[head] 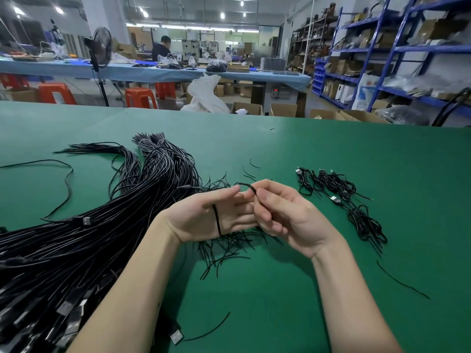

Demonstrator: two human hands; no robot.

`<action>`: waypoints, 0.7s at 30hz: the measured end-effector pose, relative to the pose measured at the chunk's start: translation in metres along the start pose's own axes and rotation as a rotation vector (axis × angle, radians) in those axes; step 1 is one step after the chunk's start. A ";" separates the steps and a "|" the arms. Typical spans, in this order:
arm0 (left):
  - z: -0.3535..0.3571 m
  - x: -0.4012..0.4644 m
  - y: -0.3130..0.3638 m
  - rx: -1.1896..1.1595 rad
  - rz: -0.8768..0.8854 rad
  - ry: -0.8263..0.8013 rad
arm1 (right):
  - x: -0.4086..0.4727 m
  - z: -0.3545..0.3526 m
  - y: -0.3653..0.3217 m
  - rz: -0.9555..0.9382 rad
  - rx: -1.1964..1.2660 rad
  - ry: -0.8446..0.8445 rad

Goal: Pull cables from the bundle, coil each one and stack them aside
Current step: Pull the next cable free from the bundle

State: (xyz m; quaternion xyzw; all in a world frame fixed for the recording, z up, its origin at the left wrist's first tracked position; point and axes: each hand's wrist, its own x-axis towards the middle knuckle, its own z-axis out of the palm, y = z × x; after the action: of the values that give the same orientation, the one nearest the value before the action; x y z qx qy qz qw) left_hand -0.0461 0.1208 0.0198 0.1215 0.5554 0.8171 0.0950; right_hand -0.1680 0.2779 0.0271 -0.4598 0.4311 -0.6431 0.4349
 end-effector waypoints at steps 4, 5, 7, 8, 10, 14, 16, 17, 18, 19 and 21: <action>0.000 -0.001 0.001 -0.011 -0.035 0.064 | -0.001 0.000 0.000 0.022 -0.011 0.018; 0.002 0.001 0.003 0.040 -0.062 0.087 | 0.000 0.002 -0.001 0.023 -0.045 -0.002; 0.008 0.007 0.004 0.126 -0.109 0.134 | 0.002 0.009 -0.003 0.025 -0.140 -0.064; 0.011 0.009 0.004 0.138 -0.127 0.153 | 0.003 0.012 -0.003 0.035 -0.191 -0.092; 0.011 0.010 0.004 0.080 -0.183 0.204 | 0.004 0.017 -0.003 0.075 -0.297 -0.147; 0.007 0.010 0.008 -0.011 -0.104 0.301 | 0.002 0.017 0.001 0.186 -0.413 -0.155; 0.008 0.010 0.012 -0.009 0.020 0.300 | 0.001 0.014 0.002 0.227 -0.395 -0.111; 0.009 0.010 0.014 -0.005 0.074 0.284 | 0.001 0.013 0.003 0.255 -0.401 -0.086; 0.010 0.010 0.016 -0.003 0.120 0.254 | 0.001 0.011 0.004 0.281 -0.411 -0.058; 0.010 0.010 0.018 -0.006 0.164 0.218 | 0.001 0.010 0.005 0.302 -0.414 -0.029; 0.013 0.008 0.023 -0.041 0.252 0.168 | 0.000 0.005 0.007 0.303 -0.430 -0.008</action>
State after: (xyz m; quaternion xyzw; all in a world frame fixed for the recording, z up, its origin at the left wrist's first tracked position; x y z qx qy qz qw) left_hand -0.0504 0.1263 0.0466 0.1197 0.5248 0.8411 -0.0528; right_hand -0.1623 0.2753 0.0212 -0.4746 0.6198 -0.4626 0.4203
